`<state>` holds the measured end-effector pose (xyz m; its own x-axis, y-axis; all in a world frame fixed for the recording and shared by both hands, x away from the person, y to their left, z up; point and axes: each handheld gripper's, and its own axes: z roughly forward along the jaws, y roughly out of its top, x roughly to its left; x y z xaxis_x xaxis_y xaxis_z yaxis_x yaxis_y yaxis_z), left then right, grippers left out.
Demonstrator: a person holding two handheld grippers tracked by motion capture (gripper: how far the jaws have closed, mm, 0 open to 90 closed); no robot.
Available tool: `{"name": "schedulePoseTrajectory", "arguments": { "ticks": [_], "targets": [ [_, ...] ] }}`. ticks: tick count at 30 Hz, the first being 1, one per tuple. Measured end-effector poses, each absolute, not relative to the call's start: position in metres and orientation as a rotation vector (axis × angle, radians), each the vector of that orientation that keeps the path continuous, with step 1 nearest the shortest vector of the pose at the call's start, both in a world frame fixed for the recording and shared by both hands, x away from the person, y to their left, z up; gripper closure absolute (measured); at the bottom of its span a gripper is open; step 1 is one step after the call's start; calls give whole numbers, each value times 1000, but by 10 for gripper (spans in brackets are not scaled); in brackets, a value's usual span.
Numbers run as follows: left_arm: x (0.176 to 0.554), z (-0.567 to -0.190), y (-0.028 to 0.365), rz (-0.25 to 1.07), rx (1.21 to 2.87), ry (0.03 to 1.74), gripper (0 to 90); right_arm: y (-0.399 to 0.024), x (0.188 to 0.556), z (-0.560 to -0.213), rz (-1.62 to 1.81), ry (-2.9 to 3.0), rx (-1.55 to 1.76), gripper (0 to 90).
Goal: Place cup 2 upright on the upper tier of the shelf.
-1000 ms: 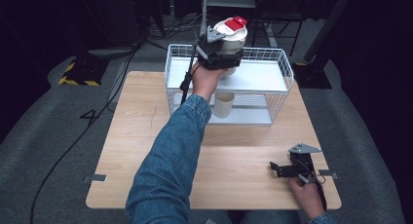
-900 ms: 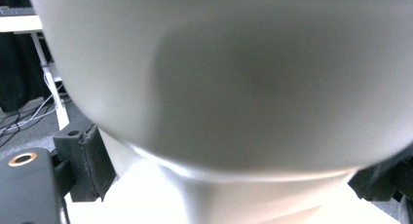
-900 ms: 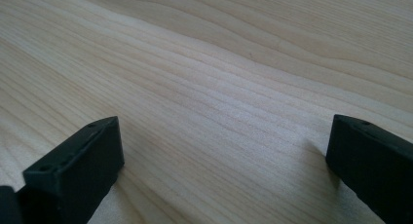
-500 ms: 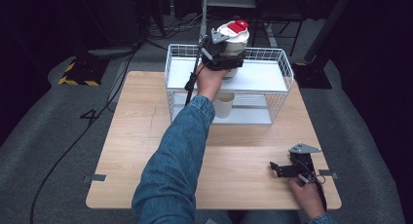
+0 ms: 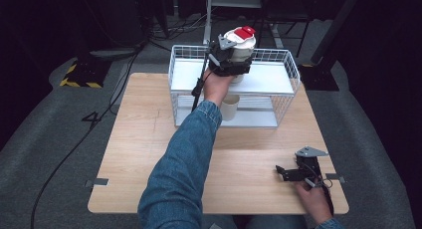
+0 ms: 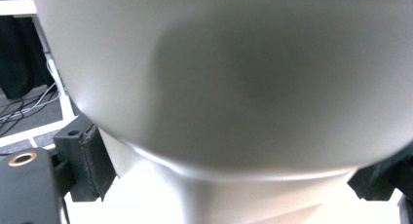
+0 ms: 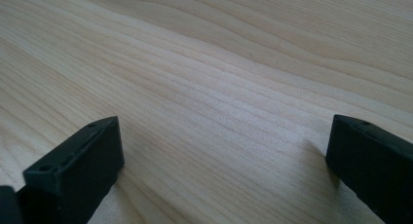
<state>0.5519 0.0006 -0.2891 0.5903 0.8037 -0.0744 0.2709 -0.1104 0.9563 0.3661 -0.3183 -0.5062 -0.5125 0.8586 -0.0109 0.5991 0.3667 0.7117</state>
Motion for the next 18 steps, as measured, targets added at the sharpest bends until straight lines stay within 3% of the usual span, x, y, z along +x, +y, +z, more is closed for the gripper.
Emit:
{"name": "schedulePoseTrajectory", "arguments": {
  "ticks": [18],
  "targets": [
    [550, -292, 0, 596, 1663, 891, 110, -318, 366, -506, 933, 2252, 1271, 3]
  ]
}}
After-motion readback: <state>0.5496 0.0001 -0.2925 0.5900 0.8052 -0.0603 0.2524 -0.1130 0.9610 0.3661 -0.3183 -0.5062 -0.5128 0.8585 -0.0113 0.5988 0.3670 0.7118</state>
